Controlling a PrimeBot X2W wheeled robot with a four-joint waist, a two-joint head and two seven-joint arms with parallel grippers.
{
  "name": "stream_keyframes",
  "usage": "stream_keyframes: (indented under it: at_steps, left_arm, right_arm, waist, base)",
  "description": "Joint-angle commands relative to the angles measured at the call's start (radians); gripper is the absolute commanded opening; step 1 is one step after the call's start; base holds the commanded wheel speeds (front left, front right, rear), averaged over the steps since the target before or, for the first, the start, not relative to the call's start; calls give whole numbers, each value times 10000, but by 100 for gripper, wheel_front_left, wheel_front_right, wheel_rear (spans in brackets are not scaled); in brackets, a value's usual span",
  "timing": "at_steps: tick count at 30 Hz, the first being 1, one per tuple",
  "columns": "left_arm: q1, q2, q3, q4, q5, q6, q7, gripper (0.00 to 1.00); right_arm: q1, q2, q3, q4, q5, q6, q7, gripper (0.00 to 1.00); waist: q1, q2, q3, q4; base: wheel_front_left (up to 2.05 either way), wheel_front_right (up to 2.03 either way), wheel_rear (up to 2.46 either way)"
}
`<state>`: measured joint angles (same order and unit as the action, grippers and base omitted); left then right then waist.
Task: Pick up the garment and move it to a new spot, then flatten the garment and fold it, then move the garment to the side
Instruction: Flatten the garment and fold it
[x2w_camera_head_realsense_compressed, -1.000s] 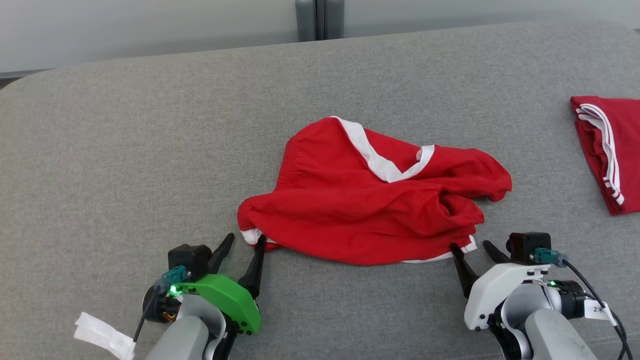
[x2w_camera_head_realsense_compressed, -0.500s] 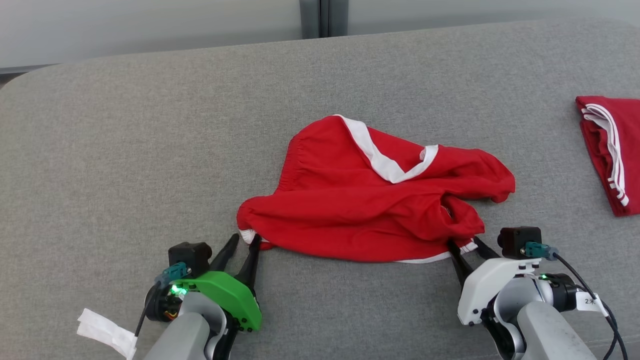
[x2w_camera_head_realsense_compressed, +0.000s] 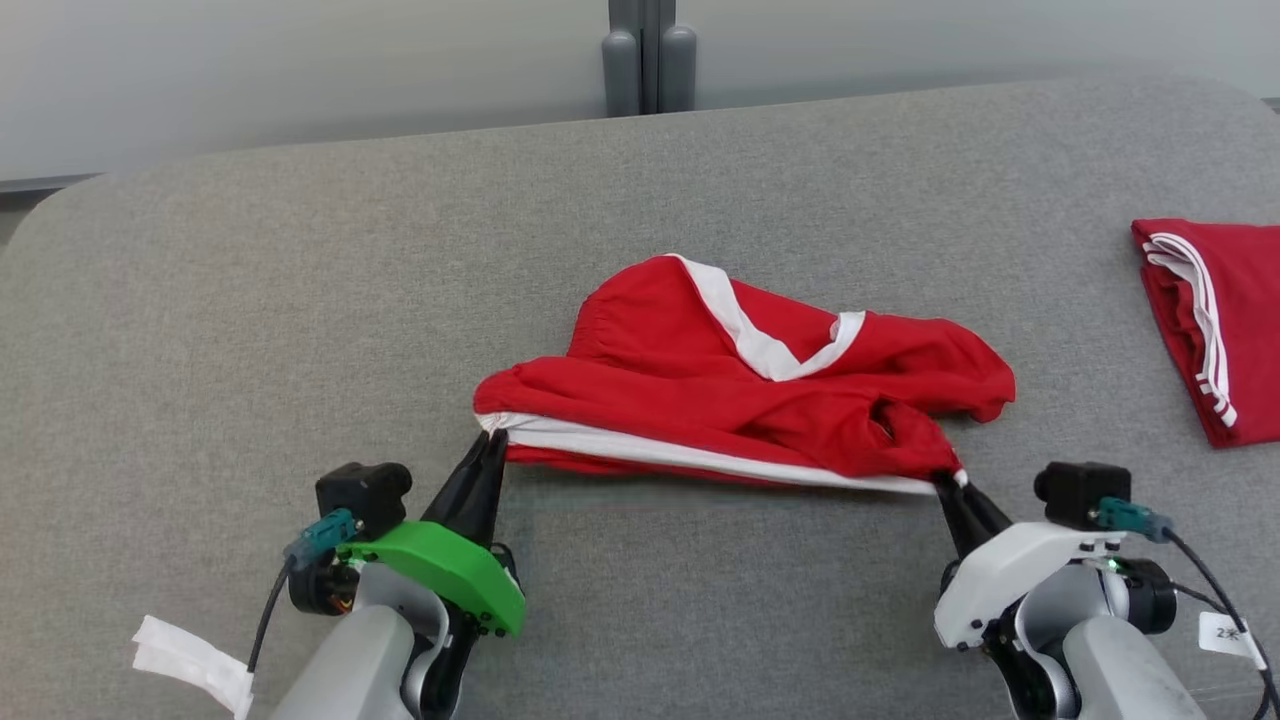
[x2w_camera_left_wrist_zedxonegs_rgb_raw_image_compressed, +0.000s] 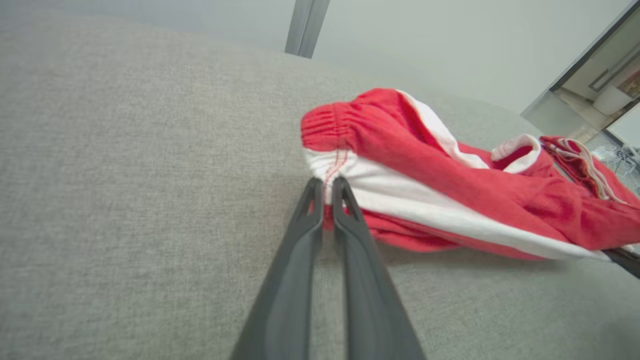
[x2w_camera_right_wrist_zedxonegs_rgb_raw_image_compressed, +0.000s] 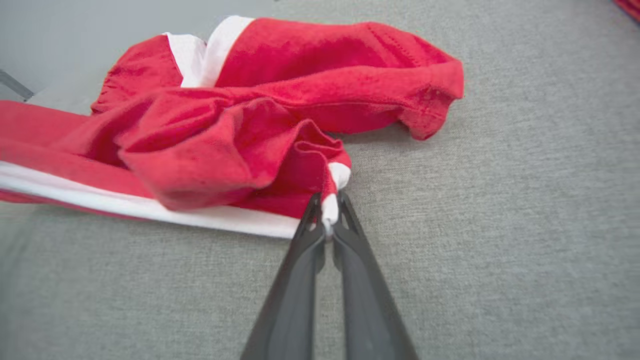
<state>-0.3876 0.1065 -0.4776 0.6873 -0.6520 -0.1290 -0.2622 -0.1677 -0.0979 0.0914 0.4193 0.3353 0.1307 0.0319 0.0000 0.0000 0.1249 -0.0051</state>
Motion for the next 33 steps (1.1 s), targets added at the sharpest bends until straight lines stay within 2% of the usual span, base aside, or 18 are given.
stream_keyframes:
  at_steps: [1, 9, 14, 17, 23, 25, 26, 28, 30, 33]
  left_arm:
    - [194, 137, 177, -366, -36, -19, -27, 0]
    - [632, 529, 291, -3032, -326, -21, 69, 0]
    - [80, 756, 58, -4532, -411, -15, 943, 0]
    - [-636, 885, -2, -4870, -399, 9, 1582, 0]
    - [-3320, 1070, 34, -4167, 3, 25, 2602, 0]
    - [-4387, 1250, 257, -3696, 38, 19, 2750, 0]
    - [-5051, 1545, 187, -3427, 419, 12, 2858, 0]
    - [-6065, 1658, 334, -2914, 288, 1, 2882, 0]
    - [-7132, 1967, 277, -2494, 708, -11, 2716, 0]
    - [-8195, 2038, 392, -1969, 913, -12, 1866, 0]
  right_arm:
    - [130, 4, -144, -347, 292, -2, -97, 0]
    - [439, -101, -847, -3275, 1411, -2, -18, 0]
    - [8, -343, -1249, -4982, 1472, -2, 630, 0]
    - [-860, -564, -1266, -5229, 1352, -2, 1023, 0]
    - [-4234, -977, -421, -3546, 1123, -2, 1464, 0]
    - [-5663, -975, 12, -2586, 912, -2, 1267, 0]
    - [-6446, -957, 177, -2057, 794, -2, 1145, 0]
    - [-7891, -1029, 569, -1103, 367, -2, 737, 0]
    - [-9157, -1078, 745, -205, -61, -4, 105, 0]
    - [-10628, -914, 588, 834, -518, -2, -1221, 0]
  waist:
    - [0, 0, -106, -56]
    - [0, 0, -319, -224]
    - [0, 0, -71, -267]
    - [0, 0, 370, -370]
    - [0, 0, 1914, -837]
    - [0, 0, 2428, -1167]
    - [0, 0, 2717, -1333]
    - [0, 0, 3181, -1603]
    - [0, 0, 3526, -1763]
    - [0, 0, 3715, -1818]
  base:
    - [0, 0, 0]
    - [0, 0, 0]
    - [0, 0, 0]
    - [0, 0, 0]
    - [0, 0, 0]
    - [0, 0, 0]
    - [0, 0, 0]
    - [0, 0, 0]
    - [0, 0, 0]
    - [0, 0, 0]
